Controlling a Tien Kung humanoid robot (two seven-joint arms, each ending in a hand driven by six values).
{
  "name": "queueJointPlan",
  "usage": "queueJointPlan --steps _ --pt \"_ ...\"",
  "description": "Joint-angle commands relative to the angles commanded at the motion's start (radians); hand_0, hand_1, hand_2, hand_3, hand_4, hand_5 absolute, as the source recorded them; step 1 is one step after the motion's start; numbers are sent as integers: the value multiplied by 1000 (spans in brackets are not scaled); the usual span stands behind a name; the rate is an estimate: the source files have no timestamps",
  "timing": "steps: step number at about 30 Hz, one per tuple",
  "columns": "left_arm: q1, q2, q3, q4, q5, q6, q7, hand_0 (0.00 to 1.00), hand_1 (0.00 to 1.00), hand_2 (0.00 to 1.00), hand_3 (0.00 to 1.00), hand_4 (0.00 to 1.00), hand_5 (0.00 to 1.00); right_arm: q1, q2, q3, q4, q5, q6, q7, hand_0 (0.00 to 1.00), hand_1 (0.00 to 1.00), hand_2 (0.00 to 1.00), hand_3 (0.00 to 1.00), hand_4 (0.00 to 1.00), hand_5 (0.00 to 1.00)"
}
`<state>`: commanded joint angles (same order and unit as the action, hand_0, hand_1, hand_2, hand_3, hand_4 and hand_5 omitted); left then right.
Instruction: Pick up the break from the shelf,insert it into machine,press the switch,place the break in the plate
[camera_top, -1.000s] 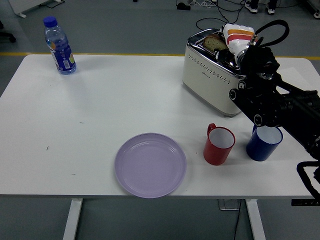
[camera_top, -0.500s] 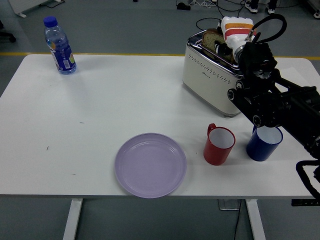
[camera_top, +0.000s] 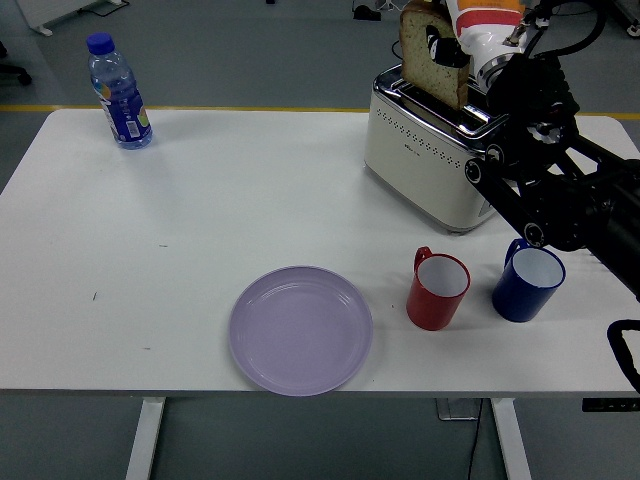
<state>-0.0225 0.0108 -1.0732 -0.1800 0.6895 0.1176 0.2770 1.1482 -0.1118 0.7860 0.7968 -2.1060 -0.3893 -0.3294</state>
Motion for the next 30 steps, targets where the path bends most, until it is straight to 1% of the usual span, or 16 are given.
queueJointPlan --steps 2,4,5,9,10,13,14,17,21,22,25,26,28,30 --pt "1 0 1 0 -1 0 0 417 497 601 742 584 998 -10 -18 27 35 -7 -10 2 186 241 341 431 552 123" --pt "1 -2 -1 0 -1 1 1 417 498 600 743 583 998 -29 -45 63 86 -11 -23 2 180 243 340 430 547 120" --pt "1 -2 -2 0 -1 1 1 417 498 600 743 583 998 -33 -50 70 101 -11 -25 2 180 243 340 430 547 120" --pt "4 -5 -4 0 -1 2 1 417 498 600 743 583 998 -88 -103 136 214 11 -50 -4 180 243 340 430 547 120" --pt "5 -6 -6 0 -1 2 1 417 498 600 744 582 998 -98 -112 148 239 17 -54 -7 164 224 336 428 534 101" --pt "7 -8 -11 0 5 2 2 417 498 600 744 582 998 -137 -152 188 314 33 -63 -12 164 224 336 428 534 101" --pt "7 -9 -14 0 7 3 2 417 498 600 744 582 998 -156 -173 206 347 35 -65 -15 164 224 336 428 534 101" --pt "9 -10 -17 0 9 3 1 417 499 602 744 582 998 -194 -221 243 417 31 -66 -19 152 216 329 423 531 101" --pt "11 -11 -23 0 16 2 1 417 499 602 744 582 998 -246 -286 282 487 35 -66 -22 152 216 329 423 531 101" --pt "11 -11 -24 0 17 2 1 417 502 604 743 581 998 -251 -292 285 493 35 -66 -23 144 213 328 423 523 76" --pt "14 -11 -29 0 24 2 2 417 502 604 743 581 998 -295 -327 305 538 49 -68 -22 144 213 328 423 523 76" --pt "14 -11 -30 0 25 1 3 417 502 604 743 581 998 -302 -331 307 545 52 -69 -22 144 213 328 423 523 76" --pt "16 -11 -35 0 30 1 2 418 501 604 743 580 998 -339 -351 314 571 74 -71 -22 144 217 330 424 515 72" --pt "17 -11 -35 0 30 2 2 418 501 604 743 580 998 -355 -357 316 580 77 -71 -23 144 217 330 424 515 72"
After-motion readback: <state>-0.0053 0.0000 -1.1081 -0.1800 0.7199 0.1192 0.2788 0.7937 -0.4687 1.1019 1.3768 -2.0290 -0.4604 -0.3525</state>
